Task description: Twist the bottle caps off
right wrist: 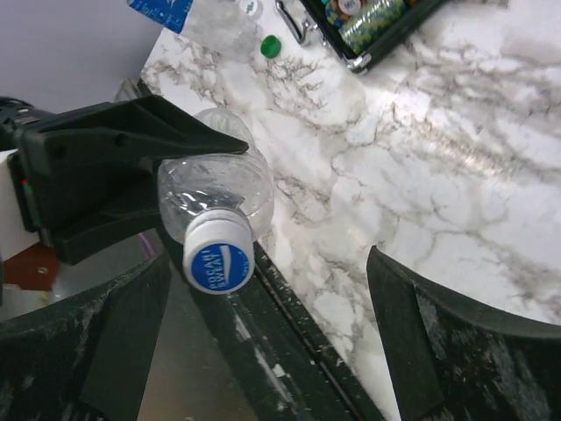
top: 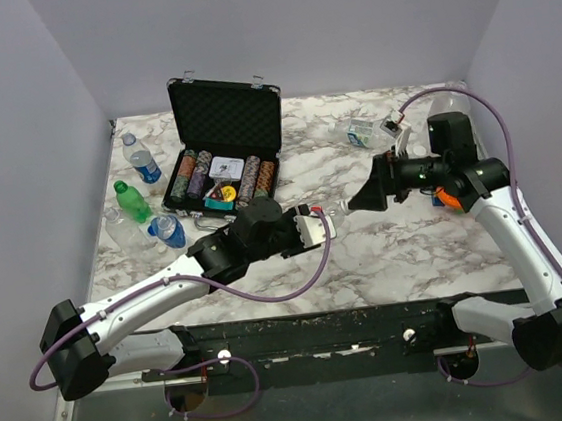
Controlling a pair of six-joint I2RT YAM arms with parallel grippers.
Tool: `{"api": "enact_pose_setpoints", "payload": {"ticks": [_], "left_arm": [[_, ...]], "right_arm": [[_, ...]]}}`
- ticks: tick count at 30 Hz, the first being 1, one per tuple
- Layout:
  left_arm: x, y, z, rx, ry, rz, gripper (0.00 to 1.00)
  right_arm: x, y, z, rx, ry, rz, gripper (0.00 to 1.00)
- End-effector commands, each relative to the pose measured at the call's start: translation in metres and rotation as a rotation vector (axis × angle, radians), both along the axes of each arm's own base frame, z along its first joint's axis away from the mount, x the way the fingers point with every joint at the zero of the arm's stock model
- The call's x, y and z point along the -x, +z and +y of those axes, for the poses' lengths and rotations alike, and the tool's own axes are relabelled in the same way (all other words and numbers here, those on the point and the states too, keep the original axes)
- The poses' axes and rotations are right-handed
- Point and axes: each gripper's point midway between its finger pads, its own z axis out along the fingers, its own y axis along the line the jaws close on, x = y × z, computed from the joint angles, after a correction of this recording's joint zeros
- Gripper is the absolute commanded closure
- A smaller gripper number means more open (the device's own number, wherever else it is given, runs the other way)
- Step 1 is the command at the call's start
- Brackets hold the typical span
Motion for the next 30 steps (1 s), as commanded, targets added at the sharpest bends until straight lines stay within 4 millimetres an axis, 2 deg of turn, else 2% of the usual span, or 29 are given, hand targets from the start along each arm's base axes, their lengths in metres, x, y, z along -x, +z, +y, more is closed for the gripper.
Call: {"api": "enact_pose_setpoints", "payload": {"ticks": [1, 7, 11, 15, 16, 19, 21, 22, 25, 28, 30], "left_arm": [[-0.007, 0.013, 0.001, 0.039, 0.035, -0.047, 1.0], [-0.007, 0.012, 0.0, 0.035, 0.033, -0.044, 1.0], [-0.007, 0.011, 0.0, 0.034, 0.033, -0.043, 1.0], [-0.007, 0.009, 0.001, 0.027, 0.036, -0.04, 1.0], [-0.007, 0.009, 0.0, 0.028, 0.036, -0.041, 1.0], [-0.007, 0.009, 0.001, 0.027, 0.036, -0.04, 1.0], [-0.006, 0.01, 0.001, 0.028, 0.033, -0.041, 1.0], [-0.006, 0.009, 0.001, 0.024, 0.032, -0.04, 1.0], [-0.002, 0.009, 0.002, 0.028, 0.007, -0.037, 1.0], [0.014, 0.008, -0.004, 0.039, -0.085, -0.009, 1.0], [0.03, 0.006, -0.007, 0.038, -0.172, 0.026, 1.0]], "right_arm": [[-0.003, -0.007, 0.007, -0.066, -0.055, 0.13, 0.02], [0.003, -0.01, 0.016, -0.082, -0.002, 0.152, 0.08], [0.003, -0.012, 0.018, -0.082, 0.01, 0.158, 0.2], [0.005, -0.011, 0.022, -0.082, 0.049, 0.14, 0.39], [0.005, -0.01, 0.022, -0.079, 0.049, 0.133, 0.4], [0.008, -0.009, 0.022, -0.074, 0.081, 0.095, 0.59], [0.01, -0.009, 0.022, -0.067, 0.097, 0.069, 0.66], [0.013, -0.007, 0.022, -0.07, 0.127, 0.044, 0.71], [0.029, 0.001, 0.024, -0.091, 0.27, -0.051, 0.77], [0.058, 0.013, 0.024, -0.134, 0.505, -0.224, 0.8], [0.068, 0.022, 0.023, -0.147, 0.603, -0.339, 0.8]]}}
